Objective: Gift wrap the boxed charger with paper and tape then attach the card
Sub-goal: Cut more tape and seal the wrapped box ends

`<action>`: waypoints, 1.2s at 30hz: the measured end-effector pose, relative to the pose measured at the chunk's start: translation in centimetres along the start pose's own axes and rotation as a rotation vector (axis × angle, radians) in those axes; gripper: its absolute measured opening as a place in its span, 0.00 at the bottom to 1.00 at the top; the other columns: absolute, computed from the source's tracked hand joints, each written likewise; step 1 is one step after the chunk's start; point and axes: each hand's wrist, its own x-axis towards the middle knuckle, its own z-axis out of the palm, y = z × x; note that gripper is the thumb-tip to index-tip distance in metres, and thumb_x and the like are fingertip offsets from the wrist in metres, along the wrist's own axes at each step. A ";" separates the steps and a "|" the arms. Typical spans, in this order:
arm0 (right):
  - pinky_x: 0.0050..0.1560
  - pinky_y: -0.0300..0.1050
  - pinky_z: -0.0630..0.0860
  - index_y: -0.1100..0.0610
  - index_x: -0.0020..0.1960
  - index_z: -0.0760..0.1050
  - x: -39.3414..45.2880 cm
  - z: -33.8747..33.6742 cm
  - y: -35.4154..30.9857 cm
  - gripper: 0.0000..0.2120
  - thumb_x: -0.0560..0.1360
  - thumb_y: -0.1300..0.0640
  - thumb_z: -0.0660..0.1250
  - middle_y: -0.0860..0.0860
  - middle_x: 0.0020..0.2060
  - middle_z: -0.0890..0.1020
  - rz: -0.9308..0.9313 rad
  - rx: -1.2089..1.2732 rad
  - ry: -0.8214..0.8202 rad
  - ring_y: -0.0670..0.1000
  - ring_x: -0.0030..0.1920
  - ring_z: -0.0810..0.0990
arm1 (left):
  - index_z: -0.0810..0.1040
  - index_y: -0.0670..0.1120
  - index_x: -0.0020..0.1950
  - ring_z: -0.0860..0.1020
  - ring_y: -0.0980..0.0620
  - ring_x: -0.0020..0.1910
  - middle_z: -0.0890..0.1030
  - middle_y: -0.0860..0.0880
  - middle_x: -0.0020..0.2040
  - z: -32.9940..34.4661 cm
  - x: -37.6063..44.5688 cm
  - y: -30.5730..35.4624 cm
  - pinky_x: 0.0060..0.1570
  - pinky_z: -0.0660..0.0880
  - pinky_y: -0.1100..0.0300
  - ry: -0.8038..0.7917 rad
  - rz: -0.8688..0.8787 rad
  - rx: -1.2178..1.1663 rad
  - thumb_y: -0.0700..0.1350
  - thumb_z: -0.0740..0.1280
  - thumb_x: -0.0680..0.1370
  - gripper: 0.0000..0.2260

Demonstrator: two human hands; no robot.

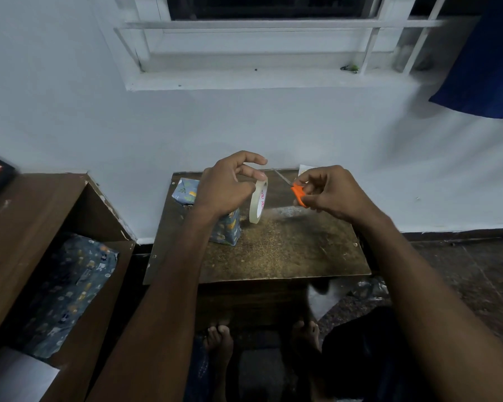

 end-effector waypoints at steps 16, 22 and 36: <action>0.42 0.34 0.80 0.54 0.50 0.87 -0.2 0.3 -1.3 0.10 0.71 0.64 0.78 0.46 0.35 0.87 -0.108 -0.033 -0.067 0.42 0.37 0.86 | 0.79 0.66 0.62 0.85 0.53 0.52 0.86 0.68 0.48 -0.1 0.0 0.0 0.66 0.75 0.44 -0.015 0.042 0.038 0.43 0.69 0.70 0.24; 0.43 0.34 0.80 0.55 0.53 0.87 -0.2 0.2 -1.4 0.12 0.71 0.67 0.76 0.47 0.37 0.88 -0.110 -0.022 -0.073 0.44 0.40 0.88 | 0.79 0.65 0.63 0.85 0.49 0.54 0.86 0.69 0.49 -0.1 -0.1 0.0 0.65 0.75 0.49 -0.013 0.064 0.060 0.40 0.71 0.73 0.24; 0.46 0.45 0.85 0.51 0.55 0.88 0.1 0.7 -1.6 0.17 0.70 0.65 0.80 0.44 0.38 0.88 -0.115 -0.058 0.021 0.43 0.39 0.87 | 0.81 0.65 0.62 0.83 0.57 0.54 0.85 0.69 0.46 -0.1 -0.1 -0.1 0.55 0.72 0.59 -0.001 0.070 0.101 0.42 0.74 0.74 0.23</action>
